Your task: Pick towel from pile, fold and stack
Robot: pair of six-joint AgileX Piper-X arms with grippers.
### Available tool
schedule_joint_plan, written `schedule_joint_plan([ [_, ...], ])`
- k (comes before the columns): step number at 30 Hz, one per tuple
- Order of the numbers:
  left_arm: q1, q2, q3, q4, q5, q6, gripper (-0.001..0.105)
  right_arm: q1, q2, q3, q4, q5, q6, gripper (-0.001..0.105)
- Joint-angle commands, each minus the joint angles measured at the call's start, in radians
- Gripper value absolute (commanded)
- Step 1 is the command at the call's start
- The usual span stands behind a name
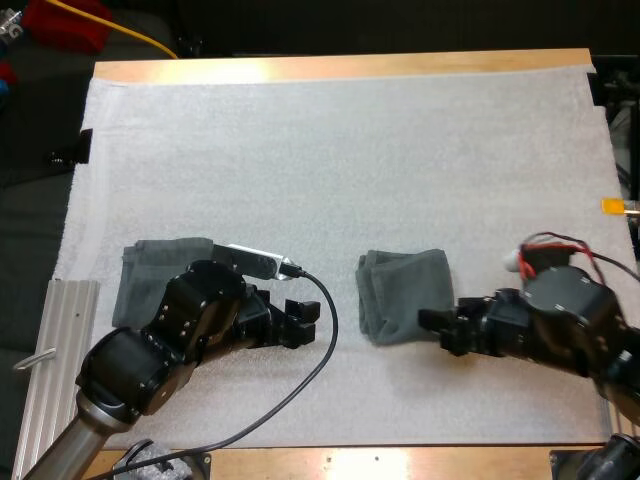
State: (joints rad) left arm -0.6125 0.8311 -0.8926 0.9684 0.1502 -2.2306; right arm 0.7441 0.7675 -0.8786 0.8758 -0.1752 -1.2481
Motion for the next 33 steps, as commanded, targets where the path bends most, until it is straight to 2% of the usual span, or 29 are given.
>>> schedule_joint_plan([
  [1,-0.001,-0.005,-0.001,-0.016,0.005,-0.008,0.070,0.001,-0.033,-0.003,0.022,0.032,-0.004,0.065],
  [7,-0.001,0.040,-0.001,-0.049,0.013,-0.008,0.070,0.001,-0.132,-0.003,0.042,0.067,-0.004,0.065],
  [15,-0.001,0.196,-0.001,-0.127,0.117,-0.008,0.070,0.001,-0.162,-0.003,0.042,0.067,-0.004,0.065],
  [33,0.000,0.545,-0.001,-0.284,0.131,-0.008,0.070,0.001,-0.162,-0.003,0.094,0.067,-0.004,0.065],
])
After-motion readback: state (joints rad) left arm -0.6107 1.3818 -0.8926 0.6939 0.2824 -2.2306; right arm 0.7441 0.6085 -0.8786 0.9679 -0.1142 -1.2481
